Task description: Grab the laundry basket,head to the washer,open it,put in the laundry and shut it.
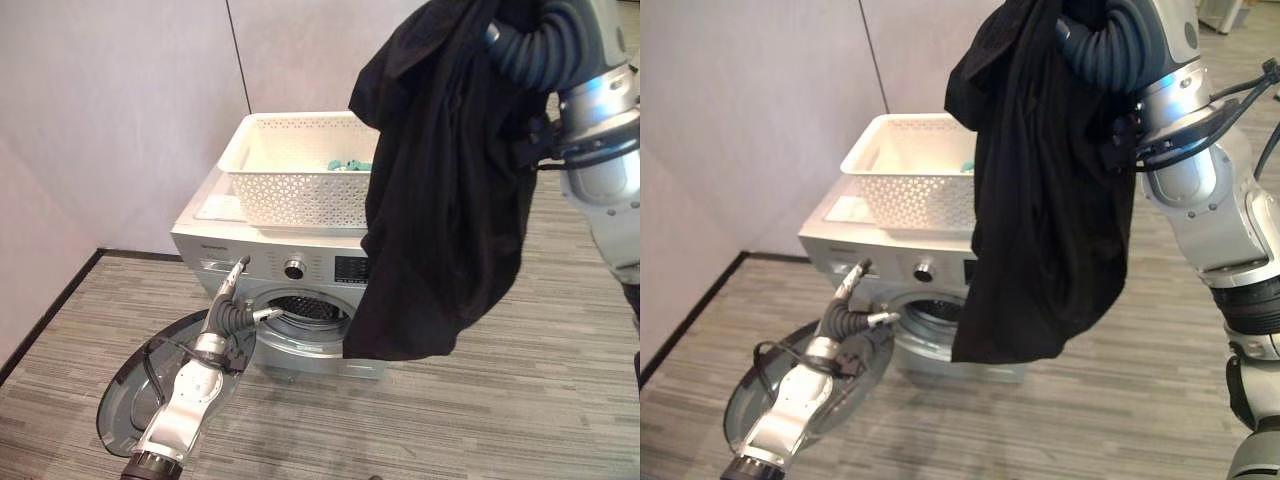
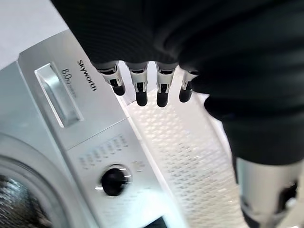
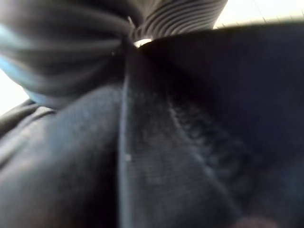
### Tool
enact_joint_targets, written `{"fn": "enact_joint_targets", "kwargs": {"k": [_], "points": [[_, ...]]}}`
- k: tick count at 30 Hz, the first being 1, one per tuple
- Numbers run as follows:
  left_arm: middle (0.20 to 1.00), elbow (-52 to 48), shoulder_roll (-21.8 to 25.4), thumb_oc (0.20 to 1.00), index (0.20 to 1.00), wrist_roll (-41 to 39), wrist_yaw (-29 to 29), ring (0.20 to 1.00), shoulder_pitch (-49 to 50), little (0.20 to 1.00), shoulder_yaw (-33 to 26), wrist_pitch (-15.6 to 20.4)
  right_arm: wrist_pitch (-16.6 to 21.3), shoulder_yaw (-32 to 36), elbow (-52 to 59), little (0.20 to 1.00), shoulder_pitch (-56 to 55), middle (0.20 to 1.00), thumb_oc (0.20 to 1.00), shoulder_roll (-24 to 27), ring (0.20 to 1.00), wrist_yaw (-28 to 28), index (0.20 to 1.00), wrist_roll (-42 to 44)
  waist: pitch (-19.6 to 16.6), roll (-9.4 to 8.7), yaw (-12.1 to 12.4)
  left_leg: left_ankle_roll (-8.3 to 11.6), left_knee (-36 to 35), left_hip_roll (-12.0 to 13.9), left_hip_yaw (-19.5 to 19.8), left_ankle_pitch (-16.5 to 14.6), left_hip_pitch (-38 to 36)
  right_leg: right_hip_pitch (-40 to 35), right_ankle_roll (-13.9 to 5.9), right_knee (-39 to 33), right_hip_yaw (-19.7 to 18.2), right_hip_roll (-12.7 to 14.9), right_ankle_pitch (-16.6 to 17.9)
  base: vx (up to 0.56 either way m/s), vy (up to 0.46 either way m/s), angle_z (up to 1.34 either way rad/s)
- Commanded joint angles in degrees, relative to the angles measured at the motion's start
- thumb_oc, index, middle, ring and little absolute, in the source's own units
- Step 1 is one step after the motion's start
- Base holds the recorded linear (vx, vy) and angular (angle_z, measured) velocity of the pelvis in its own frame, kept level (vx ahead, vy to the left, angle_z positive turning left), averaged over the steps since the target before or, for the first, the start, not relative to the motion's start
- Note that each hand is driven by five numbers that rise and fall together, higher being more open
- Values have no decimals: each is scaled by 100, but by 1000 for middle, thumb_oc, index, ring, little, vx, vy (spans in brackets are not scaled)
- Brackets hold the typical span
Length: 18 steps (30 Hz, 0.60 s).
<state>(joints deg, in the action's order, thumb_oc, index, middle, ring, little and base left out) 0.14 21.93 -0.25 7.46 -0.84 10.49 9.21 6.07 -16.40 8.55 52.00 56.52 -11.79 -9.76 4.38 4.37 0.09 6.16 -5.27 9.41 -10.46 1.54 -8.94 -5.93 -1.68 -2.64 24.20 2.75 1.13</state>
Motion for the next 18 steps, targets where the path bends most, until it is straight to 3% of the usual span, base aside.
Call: {"fn": "enact_joint_targets", "kwargs": {"k": [1,10,18], "points": [[1000,-414,228,1000,1000,-637,-332,1000,-360,1000,246,141,-19,-23,69,200,306,200,200,46,200,86,200,343,-366,-310,103,236,51,103,-195,-302,-95,-419,-418,-5,142,637,-669,-15,51,3],[1000,111,-68,1000,1000,-1778,-573,1000,-1283,1000,780,-318,-225,-605,23,200,762,200,200,-104,200,333,200,503,-372,-283,-36,221,27,42,-174,-310,-177,-577,-426,47,243,737,-677,4,6,2],[1000,190,413,1000,1000,-2453,-963,1000,-2036,1000,1245,-594,-273,-1046,-88,200,1020,200,200,-347,200,586,200,953,-337,-246,-88,212,27,67,-211,-282,-294,-658,-428,15,147,703,-703,0,0,0]]}}
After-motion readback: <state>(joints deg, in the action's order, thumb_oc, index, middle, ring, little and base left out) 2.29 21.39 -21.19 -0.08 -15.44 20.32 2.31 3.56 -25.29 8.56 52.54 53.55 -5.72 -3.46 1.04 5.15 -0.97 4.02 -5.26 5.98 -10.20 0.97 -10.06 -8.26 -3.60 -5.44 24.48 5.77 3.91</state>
